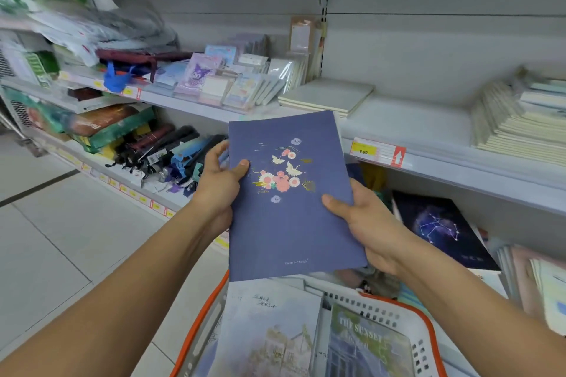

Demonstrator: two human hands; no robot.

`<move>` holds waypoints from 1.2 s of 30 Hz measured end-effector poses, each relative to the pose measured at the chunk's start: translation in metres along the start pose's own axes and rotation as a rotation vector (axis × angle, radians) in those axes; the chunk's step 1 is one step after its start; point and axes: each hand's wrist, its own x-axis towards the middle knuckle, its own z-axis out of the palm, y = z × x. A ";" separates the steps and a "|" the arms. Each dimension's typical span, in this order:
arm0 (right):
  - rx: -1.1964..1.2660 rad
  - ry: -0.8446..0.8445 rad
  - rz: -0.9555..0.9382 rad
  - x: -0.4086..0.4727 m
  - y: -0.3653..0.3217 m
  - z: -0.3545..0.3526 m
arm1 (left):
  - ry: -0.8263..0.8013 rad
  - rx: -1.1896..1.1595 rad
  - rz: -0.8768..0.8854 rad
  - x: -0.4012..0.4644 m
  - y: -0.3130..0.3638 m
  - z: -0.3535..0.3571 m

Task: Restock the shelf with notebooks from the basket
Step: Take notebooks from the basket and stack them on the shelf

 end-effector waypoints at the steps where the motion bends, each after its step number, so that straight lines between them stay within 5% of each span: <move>1: 0.005 0.021 -0.043 0.000 -0.004 0.001 | -0.049 0.007 0.022 0.000 0.005 0.000; 6: 0.110 0.177 -0.107 0.023 -0.043 0.001 | -0.387 0.289 0.061 -0.002 0.034 0.003; 12: 0.176 -0.039 0.104 0.028 -0.077 -0.005 | -0.127 0.325 0.230 0.016 0.042 0.029; 20: 0.365 0.287 0.097 0.115 -0.111 -0.015 | -0.198 0.015 0.051 0.021 0.065 0.032; 28: -0.011 0.388 0.221 0.210 -0.112 -0.048 | -0.088 0.137 -0.016 0.024 0.049 0.010; 36: -0.847 0.382 0.208 0.231 -0.103 -0.062 | -0.057 0.151 0.002 0.033 0.037 0.000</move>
